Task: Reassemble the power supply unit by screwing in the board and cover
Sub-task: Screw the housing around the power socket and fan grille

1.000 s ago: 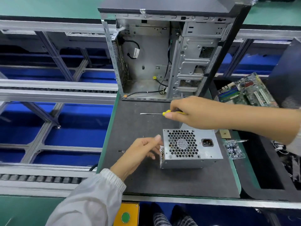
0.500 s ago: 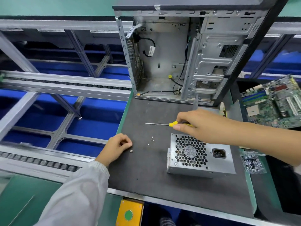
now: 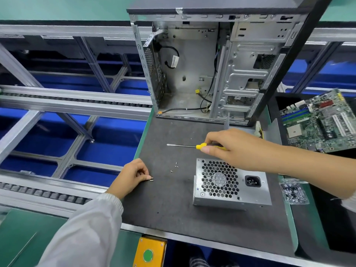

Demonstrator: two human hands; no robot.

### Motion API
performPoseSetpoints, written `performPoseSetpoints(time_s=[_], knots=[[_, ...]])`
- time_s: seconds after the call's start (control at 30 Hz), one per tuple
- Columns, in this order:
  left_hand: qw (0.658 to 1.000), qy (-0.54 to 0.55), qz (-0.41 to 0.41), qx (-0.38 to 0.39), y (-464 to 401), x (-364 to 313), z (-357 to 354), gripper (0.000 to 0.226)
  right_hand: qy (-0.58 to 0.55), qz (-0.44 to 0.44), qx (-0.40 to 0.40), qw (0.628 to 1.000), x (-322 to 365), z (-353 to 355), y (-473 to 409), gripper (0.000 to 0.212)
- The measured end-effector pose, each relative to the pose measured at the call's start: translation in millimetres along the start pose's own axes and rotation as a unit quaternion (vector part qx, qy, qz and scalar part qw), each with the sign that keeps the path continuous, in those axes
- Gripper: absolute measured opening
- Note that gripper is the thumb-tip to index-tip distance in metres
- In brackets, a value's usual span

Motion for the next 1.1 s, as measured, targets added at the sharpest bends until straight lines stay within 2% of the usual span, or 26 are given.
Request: performPoseSetpoints(time_s=[0.1, 0.17, 0.2, 0.23, 0.27, 0.3, 0.33, 0.43, 0.57, 0.63, 0.8, 0.93, 1.0, 1.1], knots=[[0.995, 0.071, -0.002, -0.067, 4.9, -25.4, 17.7, 0.014, -0.028, -0.009, -0.025, 0.999, -6.7, 3.4, 13.4, 0.027], [0.971, 0.204, -0.011, -0.127, 11.3, -60.5, 28.2, 0.012, -0.065, -0.021, -0.043, 0.997, -12.4, 4.5, 26.4, 0.026], [0.940, 0.316, -0.009, -0.126, 15.1, -81.1, 25.8, 0.009, -0.091, -0.025, -0.056, 0.994, -14.7, 4.8, 34.0, 0.025], [0.890, 0.446, -0.003, -0.096, 17.4, -102.6, 16.4, 0.003, -0.119, -0.029, -0.070, 0.990, -16.2, 4.9, 42.5, 0.023], [0.833, 0.550, 0.010, -0.050, 18.6, -124.2, 3.3, 0.008, -0.142, -0.030, -0.084, 0.986, -17.1, 4.9, 51.4, 0.021], [0.785, 0.619, 0.025, -0.003, 20.3, -144.3, -10.3, 0.016, -0.157, -0.030, -0.096, 0.982, -17.4, 4.8, 60.3, 0.021], [0.755, 0.653, 0.041, 0.035, 22.4, -161.8, -21.7, 0.020, -0.165, -0.029, -0.105, 0.980, -17.3, 4.7, 69.0, 0.021], [0.701, 0.702, 0.082, 0.091, 27.9, -195.5, -42.7, 0.023, -0.157, -0.031, -0.123, 0.979, -18.3, 6.2, 90.0, 0.020], [0.656, 0.738, 0.127, 0.095, 29.4, -209.1, -58.1, 0.021, -0.141, -0.037, -0.147, 0.978, -24.7, 12.8, 105.8, 0.016], [0.644, 0.747, 0.139, 0.091, 28.9, -210.6, -62.4, 0.020, -0.130, -0.045, -0.150, 0.979, -28.7, 14.5, 112.3, 0.015], [0.648, 0.743, 0.146, 0.088, 29.1, -216.7, -68.0, 0.016, -0.093, -0.066, -0.150, 0.982, -35.2, 14.3, 122.1, 0.014], [0.668, 0.728, 0.135, 0.076, 26.0, -217.7, -69.3, 0.022, -0.083, -0.081, -0.153, 0.982, -36.8, 16.1, 124.3, 0.016], [0.675, 0.725, 0.122, 0.065, 24.5, -218.2, -67.8, 0.014, -0.082, -0.085, -0.154, 0.981, -36.9, 16.3, 124.8, 0.016], [0.687, 0.719, 0.091, 0.053, 21.3, -218.9, -64.1, 0.014, -0.095, -0.091, -0.158, 0.979, -37.4, 15.8, 125.2, 0.018]])
Point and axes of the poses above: each hand's wrist, its own y-axis away from the middle knuckle, its own z-axis out of the back of the hand, x = y × z, the point moved 8 cm from there along -y, towards the middle knuckle, and after that the axes turned 3 degrees about z, right-handed, at the moved point
